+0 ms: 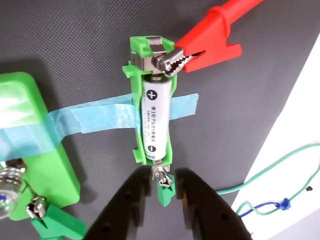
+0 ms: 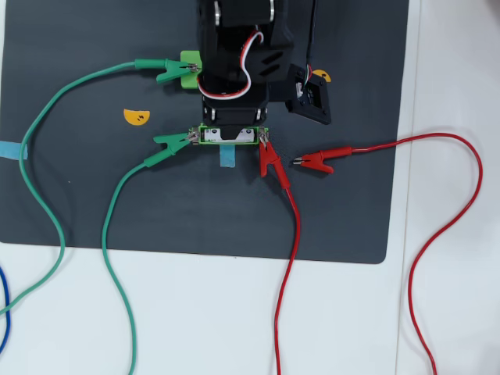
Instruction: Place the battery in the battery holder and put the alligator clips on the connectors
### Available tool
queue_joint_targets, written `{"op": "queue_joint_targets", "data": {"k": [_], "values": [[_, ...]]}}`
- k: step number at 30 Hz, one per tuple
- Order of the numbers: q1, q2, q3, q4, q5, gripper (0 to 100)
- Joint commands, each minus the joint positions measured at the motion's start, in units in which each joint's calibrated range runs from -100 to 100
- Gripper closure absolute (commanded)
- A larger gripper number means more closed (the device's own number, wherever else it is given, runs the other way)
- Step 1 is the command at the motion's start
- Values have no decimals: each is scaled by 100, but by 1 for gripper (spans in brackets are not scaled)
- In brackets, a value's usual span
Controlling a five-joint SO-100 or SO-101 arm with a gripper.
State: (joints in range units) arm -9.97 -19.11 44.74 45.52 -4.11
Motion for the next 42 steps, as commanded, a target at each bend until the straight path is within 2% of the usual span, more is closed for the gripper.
{"op": "queue_joint_targets", "data": {"k": [1,11,42], "values": [[32,-288,-17,25,18,99],[-361,435,-61,-714,54,99],[-321,1498,-324,-688,132,99]]}}
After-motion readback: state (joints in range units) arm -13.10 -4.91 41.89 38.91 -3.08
